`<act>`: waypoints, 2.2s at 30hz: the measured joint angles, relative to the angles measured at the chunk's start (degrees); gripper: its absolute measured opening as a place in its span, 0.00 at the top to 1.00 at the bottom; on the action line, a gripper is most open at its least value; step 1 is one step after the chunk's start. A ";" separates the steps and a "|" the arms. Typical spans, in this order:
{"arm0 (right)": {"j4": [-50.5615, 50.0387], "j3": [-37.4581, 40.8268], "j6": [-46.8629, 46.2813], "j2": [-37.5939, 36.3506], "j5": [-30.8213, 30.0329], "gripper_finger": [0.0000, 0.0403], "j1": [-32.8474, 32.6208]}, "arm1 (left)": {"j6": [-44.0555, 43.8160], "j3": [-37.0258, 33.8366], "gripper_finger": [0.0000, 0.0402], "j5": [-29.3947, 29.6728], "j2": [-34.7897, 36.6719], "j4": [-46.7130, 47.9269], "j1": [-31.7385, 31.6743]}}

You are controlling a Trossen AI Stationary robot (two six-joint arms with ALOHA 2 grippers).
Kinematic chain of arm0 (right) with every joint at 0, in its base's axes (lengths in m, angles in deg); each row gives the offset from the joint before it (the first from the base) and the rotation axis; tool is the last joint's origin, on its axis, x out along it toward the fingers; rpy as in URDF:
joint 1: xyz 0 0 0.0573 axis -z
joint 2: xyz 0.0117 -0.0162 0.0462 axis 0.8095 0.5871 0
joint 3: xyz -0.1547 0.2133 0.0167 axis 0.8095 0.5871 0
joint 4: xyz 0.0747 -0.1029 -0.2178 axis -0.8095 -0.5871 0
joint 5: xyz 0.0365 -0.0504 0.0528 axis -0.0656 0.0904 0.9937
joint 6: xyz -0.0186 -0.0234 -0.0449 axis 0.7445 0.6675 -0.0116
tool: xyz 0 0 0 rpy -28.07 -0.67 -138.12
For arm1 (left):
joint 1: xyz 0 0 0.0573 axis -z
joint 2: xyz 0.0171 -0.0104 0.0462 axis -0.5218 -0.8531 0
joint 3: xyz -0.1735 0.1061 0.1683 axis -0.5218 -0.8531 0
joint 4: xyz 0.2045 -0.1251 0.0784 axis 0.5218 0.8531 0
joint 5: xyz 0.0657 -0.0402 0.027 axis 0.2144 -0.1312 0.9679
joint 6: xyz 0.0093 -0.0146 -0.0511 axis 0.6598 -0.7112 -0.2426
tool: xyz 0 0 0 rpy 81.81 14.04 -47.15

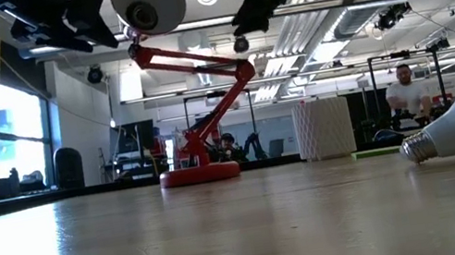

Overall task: Screw lightbulb
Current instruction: Move the red lamp beside the white pen organizer, then return to Home Position

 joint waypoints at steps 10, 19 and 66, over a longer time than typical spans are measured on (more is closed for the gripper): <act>-0.50 14.93 3.03 -15.16 0.04 0.39 0.93 | -20.13 -0.04 0.28 4.14 0.00 16.99 5.13; 21.50 55.71 -2.16 -37.74 -0.02 0.39 -5.60 | -13.29 -9.64 0.30 4.57 -6.12 -9.29 10.05; 69.92 88.58 -23.05 -20.92 -27.63 0.39 -28.99 | 13.19 -15.36 0.30 -28.11 -34.54 -52.72 -27.27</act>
